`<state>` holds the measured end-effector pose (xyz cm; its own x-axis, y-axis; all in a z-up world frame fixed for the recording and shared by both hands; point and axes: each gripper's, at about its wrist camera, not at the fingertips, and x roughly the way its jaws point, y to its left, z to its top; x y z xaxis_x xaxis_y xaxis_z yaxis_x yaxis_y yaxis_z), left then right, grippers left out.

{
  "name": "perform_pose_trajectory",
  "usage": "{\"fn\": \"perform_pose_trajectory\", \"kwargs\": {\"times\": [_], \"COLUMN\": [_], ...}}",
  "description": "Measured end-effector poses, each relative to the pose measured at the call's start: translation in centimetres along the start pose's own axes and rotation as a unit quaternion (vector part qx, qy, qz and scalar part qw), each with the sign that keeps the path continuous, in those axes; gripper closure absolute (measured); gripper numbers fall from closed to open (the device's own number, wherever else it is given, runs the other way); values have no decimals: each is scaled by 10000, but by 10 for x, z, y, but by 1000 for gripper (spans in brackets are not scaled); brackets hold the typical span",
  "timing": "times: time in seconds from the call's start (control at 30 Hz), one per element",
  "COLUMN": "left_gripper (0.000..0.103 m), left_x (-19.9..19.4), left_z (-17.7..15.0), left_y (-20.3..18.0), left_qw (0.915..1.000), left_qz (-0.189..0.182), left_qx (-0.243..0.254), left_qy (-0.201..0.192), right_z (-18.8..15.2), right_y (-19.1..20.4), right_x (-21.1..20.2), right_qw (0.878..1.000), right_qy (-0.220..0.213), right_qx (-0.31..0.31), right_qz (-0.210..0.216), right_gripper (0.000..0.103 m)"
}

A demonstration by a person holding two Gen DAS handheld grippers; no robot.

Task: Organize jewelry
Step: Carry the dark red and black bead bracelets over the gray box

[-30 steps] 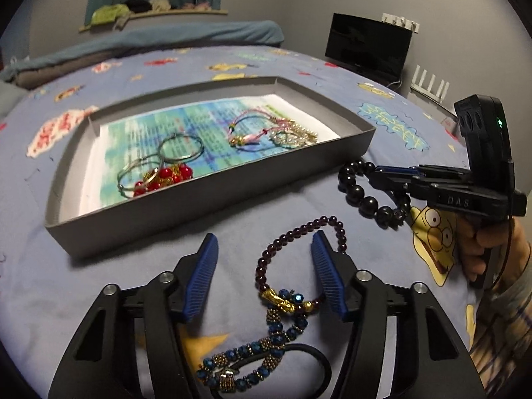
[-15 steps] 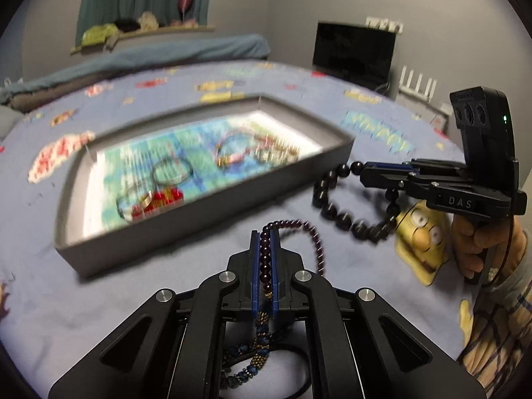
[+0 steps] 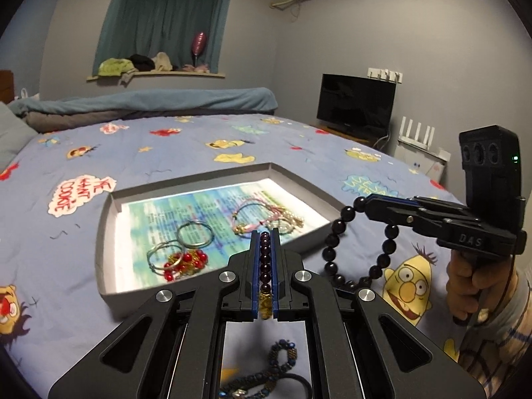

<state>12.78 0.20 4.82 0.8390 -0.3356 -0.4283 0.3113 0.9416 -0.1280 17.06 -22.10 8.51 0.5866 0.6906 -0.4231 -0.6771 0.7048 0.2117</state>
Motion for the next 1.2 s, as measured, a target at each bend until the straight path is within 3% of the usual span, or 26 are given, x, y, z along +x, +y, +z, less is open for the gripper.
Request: {"fn": "perform_pose_trajectory", "kwargs": {"times": [0.67, 1.2], "left_gripper": [97, 97], "left_x": [1, 29], "left_z": [22, 36], "left_y": [24, 49], "left_qw": [9986, 9972], "left_qz": [198, 456], "left_qx": [-230, -457], "left_qy": [-427, -385], "right_z": [40, 75], "right_y": [22, 11], "right_x": [2, 44], "right_qw": [9986, 9985], "right_qy": [-507, -537], "right_qx": [-106, 43], "right_qz": [83, 71], "right_gripper": [89, 89]}}
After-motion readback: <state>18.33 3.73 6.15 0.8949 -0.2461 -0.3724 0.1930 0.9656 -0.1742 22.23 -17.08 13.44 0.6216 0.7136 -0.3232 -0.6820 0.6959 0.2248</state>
